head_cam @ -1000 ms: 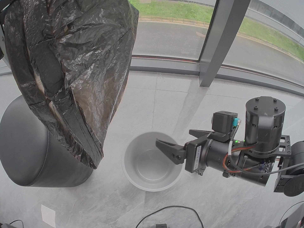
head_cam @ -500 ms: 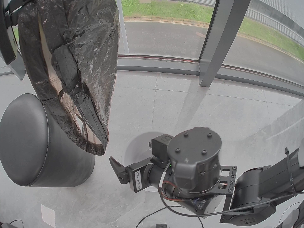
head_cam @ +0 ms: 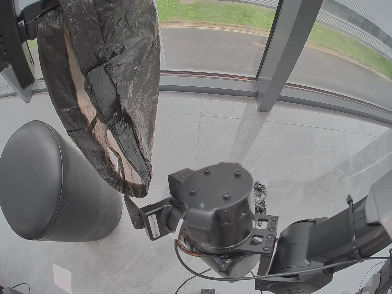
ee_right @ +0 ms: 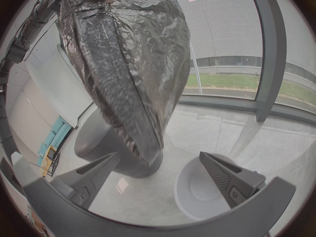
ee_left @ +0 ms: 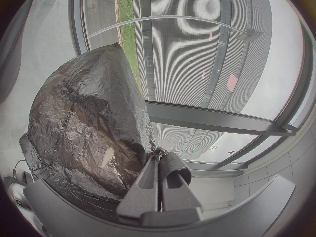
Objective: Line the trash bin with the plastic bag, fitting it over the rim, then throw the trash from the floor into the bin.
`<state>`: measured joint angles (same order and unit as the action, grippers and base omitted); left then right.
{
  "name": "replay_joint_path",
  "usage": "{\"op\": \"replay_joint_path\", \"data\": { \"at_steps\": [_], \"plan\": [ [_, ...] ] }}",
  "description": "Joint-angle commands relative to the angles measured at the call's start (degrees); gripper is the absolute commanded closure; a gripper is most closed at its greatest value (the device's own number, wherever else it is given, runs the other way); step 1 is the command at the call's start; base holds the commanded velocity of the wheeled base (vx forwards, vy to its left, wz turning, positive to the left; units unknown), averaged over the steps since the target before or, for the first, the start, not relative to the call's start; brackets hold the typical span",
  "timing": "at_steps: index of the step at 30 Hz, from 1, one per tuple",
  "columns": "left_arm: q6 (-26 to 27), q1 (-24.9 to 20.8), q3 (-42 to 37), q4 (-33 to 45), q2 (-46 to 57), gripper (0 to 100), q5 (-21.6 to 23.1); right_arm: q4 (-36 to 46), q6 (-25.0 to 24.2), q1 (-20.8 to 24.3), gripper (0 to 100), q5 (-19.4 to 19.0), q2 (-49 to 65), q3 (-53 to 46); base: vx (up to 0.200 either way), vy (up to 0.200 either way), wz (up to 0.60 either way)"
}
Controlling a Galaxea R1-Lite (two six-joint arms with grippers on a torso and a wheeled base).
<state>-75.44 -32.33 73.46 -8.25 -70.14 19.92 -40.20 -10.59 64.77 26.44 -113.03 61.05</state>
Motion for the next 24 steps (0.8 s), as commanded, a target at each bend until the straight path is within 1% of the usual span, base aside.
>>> {"op": "replay_joint_path", "data": {
  "at_steps": [1, 2, 4, 6, 7, 9, 12, 14, 15, 16, 19, 21, 22, 24],
  "plan": [
    [-0.15, -0.01, -0.34, -0.10, -0.08, 100, 0.03, -1.90, 1.89, -0.61, 0, 1.86, -5.62, 6.80, 0.000, 0.000, 0.00],
    [-0.15, -0.01, -0.34, -0.10, -0.08, 100, 0.03, -1.90, 1.89, -0.61, 0, 1.86, -5.62, 6.80, 0.000, 0.000, 0.00],
    [-0.15, -0.01, -0.34, -0.10, 0.18, 100, 0.12, -2.69, 4.00, -0.78, 0, 2.30, -7.91, 8.21, 0.000, 0.000, 0.00],
    [-0.15, -0.01, -0.34, -0.10, 0.27, 100, 0.12, -2.86, 4.53, -1.05, 0, 3.00, -8.52, 8.38, 0.000, 0.000, 0.00],
    [-0.06, -0.01, -0.42, -0.10, 0.45, 100, 0.12, -3.56, 5.85, -1.49, 0, 4.32, -10.10, 9.00, 0.000, 0.000, 0.00],
    [-0.06, -0.01, -0.42, -0.10, 0.45, 100, 0.12, -4.09, 6.46, -1.49, 0, 4.67, -10.81, 9.35, 0.000, 0.000, 0.00],
    [-0.06, 0.07, -0.86, -0.18, 0.36, 100, 0.12, -10.33, 10.51, -2.01, 0, 6.52, -14.59, 11.28, 0.000, 0.000, 0.00],
    [-0.06, 0.07, -0.86, -0.18, 0.45, 100, 0.12, -12.62, 12.62, -2.28, 0, 7.22, -15.29, 11.55, 0.000, 0.000, 0.00],
    [-0.06, 0.07, -0.86, -0.18, 0.54, 100, 0.12, -15.43, 14.90, -2.45, 0, 7.84, -15.99, 11.46, 0.000, 0.000, 0.00],
    [-0.06, -0.01, -0.86, -0.18, 0.54, 100, 0.12, -17.10, 16.04, -2.63, 0, 8.01, -16.26, 11.46, 0.000, 0.000, 0.00],
    [-0.06, -0.01, -0.95, -0.18, 0.54, 100, 0.12, -19.74, 18.06, -2.72, 0, 8.36, -16.43, 11.37, 0.000, 0.000, 0.00],
    [-0.06, -0.01, -0.95, -0.18, 0.45, 100, 0.21, -19.91, 18.15, -2.72, 0, 8.80, -16.34, 11.20, 0.000, 0.000, 0.00],
    [-0.06, 0.07, -1.04, -0.18, 0.45, 100, 0.21, -19.91, 18.15, -2.72, 100, 8.80, -16.34, 11.11, 0.000, 0.000, 0.00],
    [-0.06, -0.01, -1.04, -0.18, 0.45, 100, 0.12, -19.91, 18.06, -2.72, 100, 8.80, -16.26, 11.11, 0.000, 0.000, 0.00]
  ]
}}
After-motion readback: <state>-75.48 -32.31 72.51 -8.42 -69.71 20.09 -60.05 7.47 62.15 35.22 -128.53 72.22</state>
